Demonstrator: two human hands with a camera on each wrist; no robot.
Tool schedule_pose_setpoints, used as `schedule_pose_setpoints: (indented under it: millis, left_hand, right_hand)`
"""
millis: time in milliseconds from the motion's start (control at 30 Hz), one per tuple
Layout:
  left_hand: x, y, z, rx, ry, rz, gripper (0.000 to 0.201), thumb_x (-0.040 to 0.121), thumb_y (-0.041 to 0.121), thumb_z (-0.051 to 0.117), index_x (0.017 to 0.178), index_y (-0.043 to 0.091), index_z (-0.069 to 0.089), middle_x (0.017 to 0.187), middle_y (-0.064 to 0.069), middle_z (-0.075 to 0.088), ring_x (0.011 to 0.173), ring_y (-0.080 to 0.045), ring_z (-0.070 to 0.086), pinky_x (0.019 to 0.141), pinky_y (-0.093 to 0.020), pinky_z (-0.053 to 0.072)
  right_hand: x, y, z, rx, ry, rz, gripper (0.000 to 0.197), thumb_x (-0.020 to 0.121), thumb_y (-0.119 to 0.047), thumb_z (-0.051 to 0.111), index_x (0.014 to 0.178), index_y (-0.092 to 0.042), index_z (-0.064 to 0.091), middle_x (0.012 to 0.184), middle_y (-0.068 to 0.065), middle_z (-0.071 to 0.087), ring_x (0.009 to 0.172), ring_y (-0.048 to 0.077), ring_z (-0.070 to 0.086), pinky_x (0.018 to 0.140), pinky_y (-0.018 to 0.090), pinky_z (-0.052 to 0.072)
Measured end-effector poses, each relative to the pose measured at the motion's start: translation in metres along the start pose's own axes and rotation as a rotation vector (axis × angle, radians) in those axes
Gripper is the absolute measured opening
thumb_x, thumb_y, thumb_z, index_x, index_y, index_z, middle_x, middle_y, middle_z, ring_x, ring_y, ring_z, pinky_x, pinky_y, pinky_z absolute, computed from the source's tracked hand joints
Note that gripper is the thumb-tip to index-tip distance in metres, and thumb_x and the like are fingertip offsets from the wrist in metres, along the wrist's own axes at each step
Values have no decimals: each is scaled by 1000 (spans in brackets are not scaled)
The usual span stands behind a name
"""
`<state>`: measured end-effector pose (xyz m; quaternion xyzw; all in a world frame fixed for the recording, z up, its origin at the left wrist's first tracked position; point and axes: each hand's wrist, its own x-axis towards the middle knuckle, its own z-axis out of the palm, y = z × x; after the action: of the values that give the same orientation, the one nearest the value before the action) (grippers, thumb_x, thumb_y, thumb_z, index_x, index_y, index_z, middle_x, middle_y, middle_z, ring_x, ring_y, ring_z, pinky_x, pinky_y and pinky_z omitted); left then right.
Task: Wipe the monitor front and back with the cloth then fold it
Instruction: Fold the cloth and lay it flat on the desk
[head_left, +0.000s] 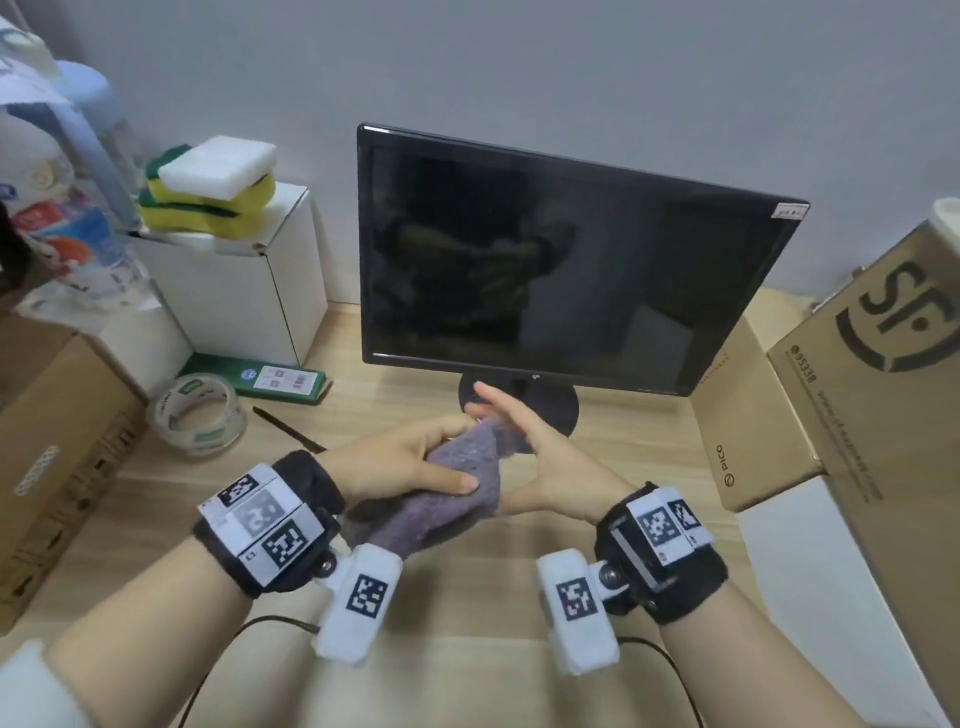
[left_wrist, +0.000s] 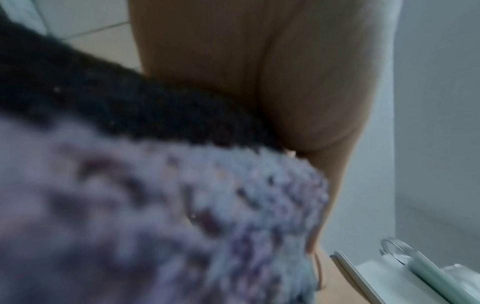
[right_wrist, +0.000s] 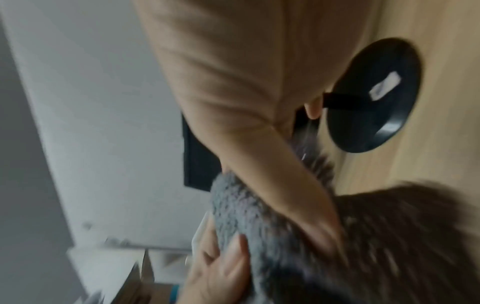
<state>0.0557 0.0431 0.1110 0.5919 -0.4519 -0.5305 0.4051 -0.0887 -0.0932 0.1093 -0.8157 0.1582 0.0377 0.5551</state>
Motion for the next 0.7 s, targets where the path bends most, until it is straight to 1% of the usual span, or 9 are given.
schedule_pose_setpoints:
  millis: [67,133,200,267,333,400,500,600,700]
  left_hand:
    - [2,7,-2,60,-64,25,25,79,17,67,98,32,59,90,19,67,89,-1,62,81,-17,49]
    - [-1,8,-9,70,-78,3,23,73,22,74,92,31,65,90,10,68,87,-8,64,79,-21,52]
    - [-5,9,-15,195,-36,-44,22,65,25,81,81,27,66,75,7,69,71,-6,65,63,-15,50]
    - [-6,9,-21,443,194,-77,20,65,16,81,70,19,62,55,8,59,45,5,54,41,-5,36]
    - [-9,12,-23,530,460,-2,19,65,12,81,65,16,62,49,9,56,40,6,49,36,-7,34]
    - [-15,15,-22,482,551,83,19,63,13,82,63,20,65,52,19,61,48,7,52,41,-7,40]
    - [-20,3,-12,439,396,62,27,60,9,84,60,29,65,56,28,62,57,9,56,55,-5,40]
    - [-20,-32,5,474,220,-72,30,62,10,83,60,33,65,50,26,60,49,1,54,51,-10,40]
    - [-19,-71,25,473,63,-229,36,68,10,79,55,37,59,39,23,55,36,2,50,43,-10,37]
  right_hand:
    - [0,-6,-2,-118,-77,3,62,66,0,77,122,-15,54,113,0,63,101,3,58,93,23,48]
    - [-2,-5,-6,-205,-70,51,23,68,-9,78,86,-5,66,83,15,66,78,15,58,78,39,50]
    - [-5,4,-11,-215,48,72,20,65,-17,80,62,-9,63,61,5,57,63,12,50,65,33,43]
    - [-8,10,-15,-166,284,43,21,62,-19,82,55,-16,62,58,-4,56,60,8,50,64,33,45]
    - [-14,10,-21,-81,448,-16,22,64,-14,82,59,-25,63,61,-8,61,62,5,54,64,27,46]
    - [-22,9,-27,-78,438,-38,16,66,-13,81,67,-23,68,65,-9,64,64,0,56,64,21,46]
    - [-37,28,-35,-35,306,32,14,67,-9,79,66,-21,72,61,-11,65,65,-1,55,66,18,43]
    - [-47,63,-27,-3,155,176,29,72,-6,76,53,-25,66,57,-8,57,61,7,47,64,25,38]
    - [-57,95,-8,-61,-65,347,53,80,-6,68,36,-34,60,36,-20,49,42,-8,41,52,9,31]
